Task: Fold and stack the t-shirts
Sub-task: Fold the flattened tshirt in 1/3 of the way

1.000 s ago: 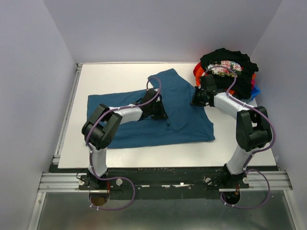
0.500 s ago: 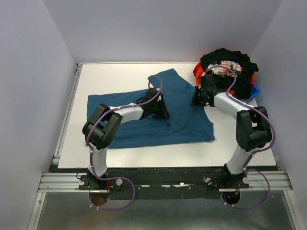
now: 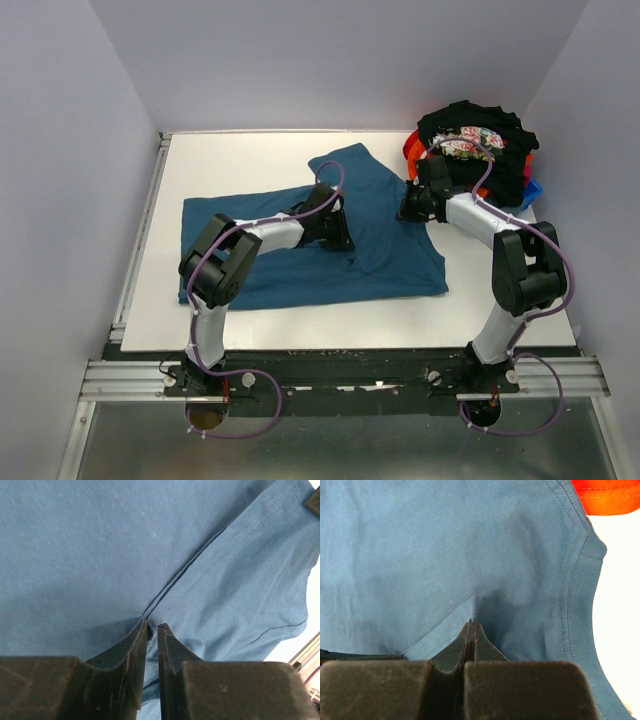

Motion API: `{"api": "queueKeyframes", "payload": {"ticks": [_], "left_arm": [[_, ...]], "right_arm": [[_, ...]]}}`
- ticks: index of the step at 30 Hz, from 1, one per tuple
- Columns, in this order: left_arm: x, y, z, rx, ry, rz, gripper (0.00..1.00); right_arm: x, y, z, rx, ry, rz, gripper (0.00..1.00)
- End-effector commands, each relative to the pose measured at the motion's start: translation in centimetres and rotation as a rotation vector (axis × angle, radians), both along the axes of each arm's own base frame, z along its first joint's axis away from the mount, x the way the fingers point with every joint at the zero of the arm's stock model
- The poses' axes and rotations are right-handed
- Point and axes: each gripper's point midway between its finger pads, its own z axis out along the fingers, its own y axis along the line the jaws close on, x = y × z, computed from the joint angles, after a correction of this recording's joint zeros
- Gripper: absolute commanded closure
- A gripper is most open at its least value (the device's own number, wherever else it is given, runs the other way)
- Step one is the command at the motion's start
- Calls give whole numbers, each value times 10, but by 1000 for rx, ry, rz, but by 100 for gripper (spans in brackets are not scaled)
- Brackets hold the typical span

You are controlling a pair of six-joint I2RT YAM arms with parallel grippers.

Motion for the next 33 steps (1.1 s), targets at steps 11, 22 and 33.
{"api": "queueKeyframes", "payload": {"ticks": [11,22,33], "left_arm": [[-7,1,-12,119,-1,-90,100],[15,10,30,200,-113,-90,100],[12,15,18,233,-67,-87,64]], "right_arm": [[2,5,1,4,3,13,99],[9,5,9,-1,-5,12,99],[9,6,1,-7,25,23,99]]}}
